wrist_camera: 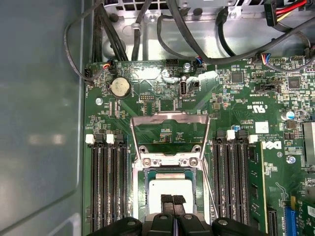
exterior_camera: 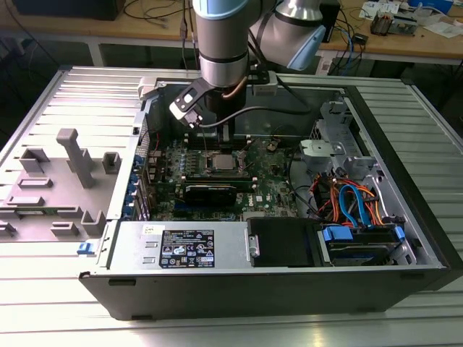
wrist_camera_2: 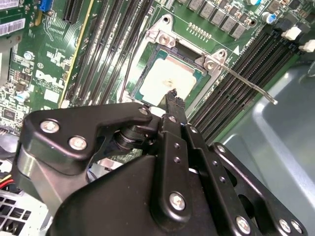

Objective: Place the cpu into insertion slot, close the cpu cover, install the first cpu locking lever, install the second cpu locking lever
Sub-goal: 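Close the cpu cover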

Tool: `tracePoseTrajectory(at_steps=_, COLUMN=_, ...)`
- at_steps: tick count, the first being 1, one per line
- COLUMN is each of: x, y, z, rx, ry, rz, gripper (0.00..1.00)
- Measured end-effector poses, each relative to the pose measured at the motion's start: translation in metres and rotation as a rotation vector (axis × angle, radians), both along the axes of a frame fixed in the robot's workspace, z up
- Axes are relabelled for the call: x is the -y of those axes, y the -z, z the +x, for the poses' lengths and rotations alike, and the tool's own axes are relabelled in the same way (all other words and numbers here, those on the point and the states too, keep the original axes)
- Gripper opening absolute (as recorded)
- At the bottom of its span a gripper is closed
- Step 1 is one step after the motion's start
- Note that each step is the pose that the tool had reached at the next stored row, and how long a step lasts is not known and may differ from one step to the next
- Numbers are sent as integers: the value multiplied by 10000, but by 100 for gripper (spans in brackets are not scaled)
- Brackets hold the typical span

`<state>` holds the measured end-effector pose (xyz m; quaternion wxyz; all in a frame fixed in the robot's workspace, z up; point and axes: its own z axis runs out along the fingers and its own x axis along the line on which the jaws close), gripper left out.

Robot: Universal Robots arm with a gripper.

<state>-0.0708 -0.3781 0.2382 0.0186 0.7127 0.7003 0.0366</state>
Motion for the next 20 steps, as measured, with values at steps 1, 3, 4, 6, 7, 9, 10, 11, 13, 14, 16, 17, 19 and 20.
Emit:
tracePoseTrajectory(at_steps=1, x=0, y=-10, z=0, rx=0, ry=0, rz=-1, gripper=11)
tracePoseTrajectory(at_steps=3, x=0, y=-28, z=0, rx=0, ry=0, rz=0, gripper=11)
tracePoseTrajectory(at_steps=4, x=-1, y=-28, z=1, rx=0, ry=-1, rz=1, gripper=11)
tracePoseTrajectory(at_steps=6, x=-1, y=-29, z=38, rx=-1, ry=0, rz=-1, gripper=11)
tracePoseTrajectory(at_steps=7, x=-2, y=-28, z=62, rx=-1, ry=1, rz=0, gripper=11)
tracePoseTrajectory(at_steps=9, x=-1, y=-29, z=84, rx=-1, ry=1, rz=-1, gripper=11)
tracePoseTrajectory(at_steps=10, x=-1, y=-29, z=85, rx=-1, ry=1, rz=-1, gripper=11)
tracePoseTrajectory(at_steps=11, x=-1, y=-28, z=85, rx=-1, ry=1, rz=-1, gripper=11)
tracePoseTrajectory(at_steps=13, x=-1, y=-28, z=86, rx=-1, ry=0, rz=0, gripper=11)
tracePoseTrajectory(at_steps=14, x=-2, y=-27, z=88, rx=-24, ry=-1, rz=-8, gripper=11)
tracePoseTrajectory(at_steps=16, x=-2, y=-29, z=90, rx=-412, ry=-1, rz=-46, gripper=11)
tracePoseTrajectory(at_steps=17, x=-2, y=-28, z=91, rx=-571, ry=-1, rz=-47, gripper=11)
tracePoseTrajectory(at_steps=19, x=-1, y=-29, z=90, rx=-598, ry=0, rz=-49, gripper=11)
tracePoseTrajectory(at_steps=20, x=-1, y=-29, z=90, rx=-599, ry=0, rz=-49, gripper=11)
